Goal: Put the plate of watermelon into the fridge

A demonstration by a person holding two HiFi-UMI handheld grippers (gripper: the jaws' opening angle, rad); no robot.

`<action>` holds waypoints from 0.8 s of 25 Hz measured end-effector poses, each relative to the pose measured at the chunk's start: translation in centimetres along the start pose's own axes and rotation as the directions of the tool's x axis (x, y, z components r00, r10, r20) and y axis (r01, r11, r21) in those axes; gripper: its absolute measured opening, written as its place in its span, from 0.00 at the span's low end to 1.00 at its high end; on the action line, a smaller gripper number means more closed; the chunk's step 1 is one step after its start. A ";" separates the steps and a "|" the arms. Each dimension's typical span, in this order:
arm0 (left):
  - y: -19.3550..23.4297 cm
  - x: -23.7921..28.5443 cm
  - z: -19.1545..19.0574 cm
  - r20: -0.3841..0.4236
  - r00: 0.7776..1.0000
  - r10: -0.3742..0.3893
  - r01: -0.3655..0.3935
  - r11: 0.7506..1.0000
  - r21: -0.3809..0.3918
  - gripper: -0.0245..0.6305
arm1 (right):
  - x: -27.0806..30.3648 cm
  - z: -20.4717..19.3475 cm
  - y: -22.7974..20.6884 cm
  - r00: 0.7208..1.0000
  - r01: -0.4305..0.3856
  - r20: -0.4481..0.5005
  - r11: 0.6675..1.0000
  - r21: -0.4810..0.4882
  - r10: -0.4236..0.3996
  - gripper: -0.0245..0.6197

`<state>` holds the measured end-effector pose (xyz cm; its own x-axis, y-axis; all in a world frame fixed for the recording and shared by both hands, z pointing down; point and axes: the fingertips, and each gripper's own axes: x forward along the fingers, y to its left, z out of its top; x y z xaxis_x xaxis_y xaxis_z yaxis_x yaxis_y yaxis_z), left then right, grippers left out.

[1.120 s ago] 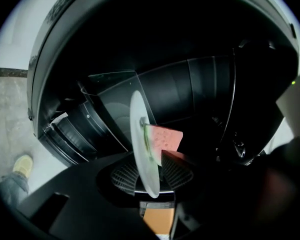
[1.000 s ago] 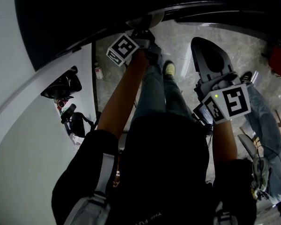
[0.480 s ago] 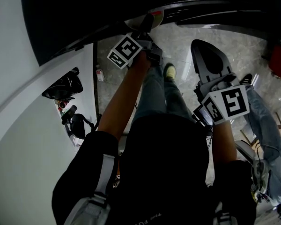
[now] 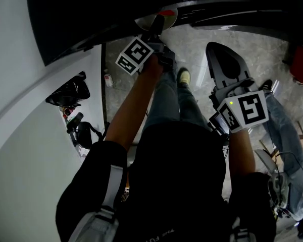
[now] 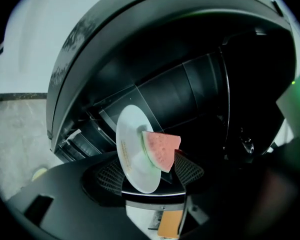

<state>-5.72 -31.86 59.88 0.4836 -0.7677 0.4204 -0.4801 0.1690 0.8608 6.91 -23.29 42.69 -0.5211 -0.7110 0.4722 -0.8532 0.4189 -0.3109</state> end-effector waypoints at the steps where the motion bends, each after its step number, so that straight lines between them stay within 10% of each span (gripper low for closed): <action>1: 0.0 -0.1 0.0 0.003 1.000 0.006 -0.006 1.000 0.007 0.48 | 0.0 0.0 0.1 1.000 0.001 -0.002 1.000 0.001 -0.001 0.05; 20: 1.8 0.1 0.3 0.009 0.997 0.072 -0.072 0.994 0.081 0.51 | -0.7 0.2 0.4 1.000 0.003 0.004 1.000 -0.015 -0.003 0.05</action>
<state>-6.73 -31.87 61.36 0.4418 -0.7589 0.4785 -0.5716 0.1730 0.8021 6.93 -22.73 42.09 -0.5186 -0.7143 0.4699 -0.8549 0.4252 -0.2972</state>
